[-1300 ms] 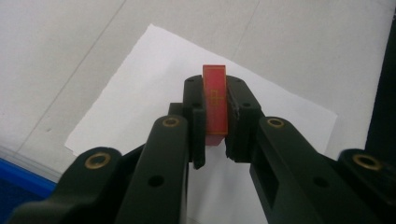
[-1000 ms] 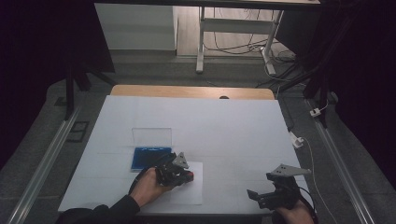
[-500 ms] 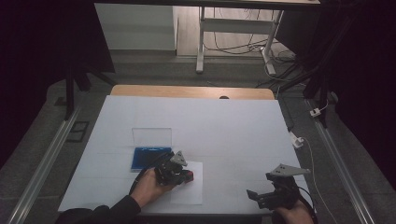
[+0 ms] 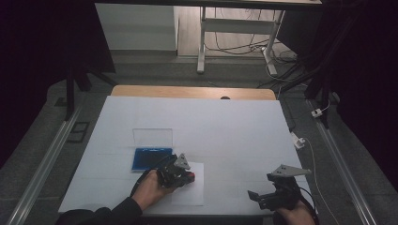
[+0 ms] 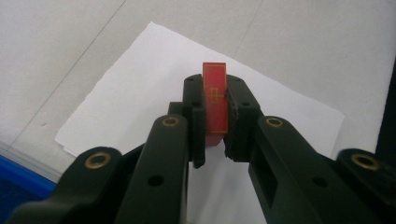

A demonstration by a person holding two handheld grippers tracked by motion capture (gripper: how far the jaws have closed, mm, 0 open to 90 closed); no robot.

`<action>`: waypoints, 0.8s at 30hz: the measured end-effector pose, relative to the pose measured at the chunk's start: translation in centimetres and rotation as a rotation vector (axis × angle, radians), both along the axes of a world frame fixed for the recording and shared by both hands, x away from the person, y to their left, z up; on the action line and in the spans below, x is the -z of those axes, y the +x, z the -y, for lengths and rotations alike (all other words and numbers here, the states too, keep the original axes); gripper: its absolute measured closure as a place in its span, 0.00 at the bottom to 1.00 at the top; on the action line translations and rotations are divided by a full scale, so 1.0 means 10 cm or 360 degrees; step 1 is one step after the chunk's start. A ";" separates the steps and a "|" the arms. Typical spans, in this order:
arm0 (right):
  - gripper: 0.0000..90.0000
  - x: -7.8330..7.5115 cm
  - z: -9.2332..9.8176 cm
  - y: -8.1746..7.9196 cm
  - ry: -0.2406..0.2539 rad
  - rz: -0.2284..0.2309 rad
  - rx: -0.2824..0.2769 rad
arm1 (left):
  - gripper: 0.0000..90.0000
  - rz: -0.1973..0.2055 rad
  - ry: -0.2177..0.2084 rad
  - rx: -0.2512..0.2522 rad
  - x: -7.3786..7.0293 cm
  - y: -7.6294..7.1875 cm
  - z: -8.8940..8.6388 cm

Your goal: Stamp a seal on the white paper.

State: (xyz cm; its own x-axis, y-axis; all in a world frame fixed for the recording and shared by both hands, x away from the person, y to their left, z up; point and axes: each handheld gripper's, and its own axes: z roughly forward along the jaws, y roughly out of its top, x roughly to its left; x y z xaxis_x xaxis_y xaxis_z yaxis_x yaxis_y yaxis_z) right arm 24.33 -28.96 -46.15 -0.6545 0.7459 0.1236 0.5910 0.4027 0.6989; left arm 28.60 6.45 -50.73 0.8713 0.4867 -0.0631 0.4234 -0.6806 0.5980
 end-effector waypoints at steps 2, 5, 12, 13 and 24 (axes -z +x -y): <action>0.00 0.00 0.00 0.00 -0.0012 -0.0001 0.0004 | 0.90 -0.0023 -0.0031 -0.0008 0.01 0.02 -0.02; 0.00 0.00 -0.01 0.00 -0.0009 0.0004 -0.0002 | 0.90 -0.0025 -0.0032 -0.0009 0.01 0.02 -0.02; 0.00 0.00 -0.01 0.01 0.0006 0.0000 -0.0007 | 0.89 -0.0018 -0.0013 -0.0005 -0.01 0.02 -0.01; 0.00 0.00 -0.01 0.01 0.0005 -0.0001 -0.0006 | 0.89 -0.0018 -0.0008 -0.0009 -0.01 0.01 -0.01; 0.00 0.00 0.00 0.01 0.0004 0.0000 -0.0015 | 0.89 0.0015 -0.0041 -0.0019 -0.12 0.04 -0.03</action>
State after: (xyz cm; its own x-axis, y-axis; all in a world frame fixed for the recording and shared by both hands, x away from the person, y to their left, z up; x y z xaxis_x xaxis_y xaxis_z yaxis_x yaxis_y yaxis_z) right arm 24.42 -28.94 -46.13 -0.6615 0.7393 0.1258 0.5873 0.4064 0.7000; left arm 28.96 6.72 -49.51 0.8662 0.4952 -0.0676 0.4255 -0.6599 0.6192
